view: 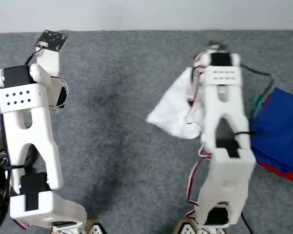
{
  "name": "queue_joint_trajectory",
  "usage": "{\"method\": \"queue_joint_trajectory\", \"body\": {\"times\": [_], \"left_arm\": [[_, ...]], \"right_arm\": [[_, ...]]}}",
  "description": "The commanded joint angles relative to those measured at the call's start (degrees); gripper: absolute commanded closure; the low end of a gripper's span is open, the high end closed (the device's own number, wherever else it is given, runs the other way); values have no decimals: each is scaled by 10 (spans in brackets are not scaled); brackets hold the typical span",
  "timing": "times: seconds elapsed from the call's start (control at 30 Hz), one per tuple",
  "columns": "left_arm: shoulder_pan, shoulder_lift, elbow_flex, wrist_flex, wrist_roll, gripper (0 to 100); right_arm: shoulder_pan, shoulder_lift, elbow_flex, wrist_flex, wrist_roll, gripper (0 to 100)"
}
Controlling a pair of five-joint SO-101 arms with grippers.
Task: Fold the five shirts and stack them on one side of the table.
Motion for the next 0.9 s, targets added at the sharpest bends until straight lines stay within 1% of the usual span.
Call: {"method": "queue_joint_trajectory", "body": {"times": [0.0,0.13,0.3,0.57,0.7,0.87], "left_arm": [[2,-32,-4,11,-4,986],[2,-32,-4,11,-4,986],[2,-32,-4,11,-4,986],[2,-32,-4,11,-4,986],[2,-32,-4,11,-4,986],[2,-32,-4,11,-4,986]], "right_arm": [[29,-104,-14,25,58,990],[50,-164,-14,47,114,990],[102,-223,-14,44,202,990],[204,-248,-14,41,390,990],[258,-240,-10,10,411,990],[331,-172,-10,-24,423,990]]}}
